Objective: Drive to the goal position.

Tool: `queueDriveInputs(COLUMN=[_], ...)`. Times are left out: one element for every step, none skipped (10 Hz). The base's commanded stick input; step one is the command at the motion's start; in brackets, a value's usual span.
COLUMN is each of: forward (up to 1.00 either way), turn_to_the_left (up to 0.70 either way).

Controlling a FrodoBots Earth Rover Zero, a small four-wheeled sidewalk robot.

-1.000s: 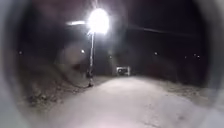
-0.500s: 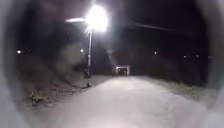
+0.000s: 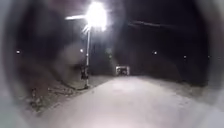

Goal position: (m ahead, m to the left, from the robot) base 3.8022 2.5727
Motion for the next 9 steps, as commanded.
queueDriveInputs(forward=[0.70, 0.70, 0.70, 0.70, 0.70, 0.70, 0.70, 0.70, 0.70], turn_to_the_left=[0.12, 0.02, 0.00, 0.00, 0.00, 0.00, 0.00, 0.00, 0.00])
